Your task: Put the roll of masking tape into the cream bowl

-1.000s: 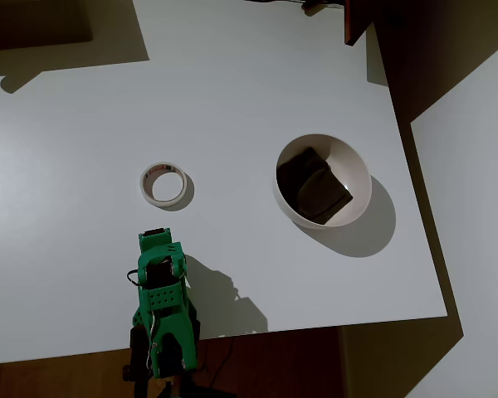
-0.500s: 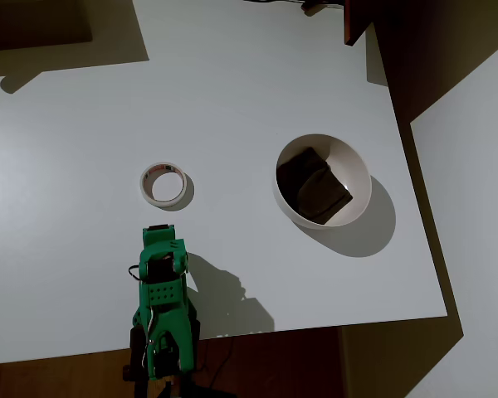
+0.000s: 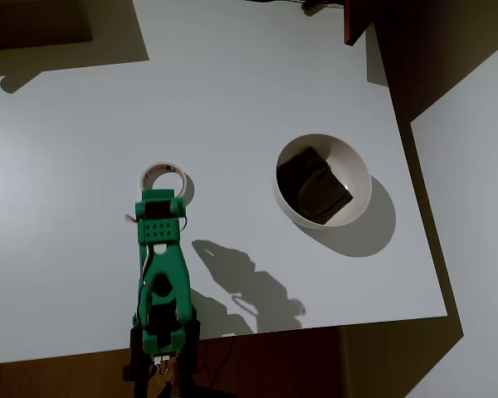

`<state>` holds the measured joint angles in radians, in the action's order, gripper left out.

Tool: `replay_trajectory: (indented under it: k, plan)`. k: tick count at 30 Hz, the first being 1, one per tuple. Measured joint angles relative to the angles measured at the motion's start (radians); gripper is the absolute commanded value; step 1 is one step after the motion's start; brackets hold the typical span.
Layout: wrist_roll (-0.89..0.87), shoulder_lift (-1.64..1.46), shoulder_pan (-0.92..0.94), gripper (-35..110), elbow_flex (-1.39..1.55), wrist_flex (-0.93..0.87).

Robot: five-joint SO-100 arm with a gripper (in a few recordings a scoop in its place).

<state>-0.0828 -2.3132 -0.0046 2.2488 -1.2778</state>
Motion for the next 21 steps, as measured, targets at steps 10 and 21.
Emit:
replay_trajectory:
  k: [10, 21]
  plan:
    - [0.0, 0.267, 0.035, 18, -0.101, 0.092]
    - [-0.023, 0.387, 0.006, 19, -0.103, 0.167]
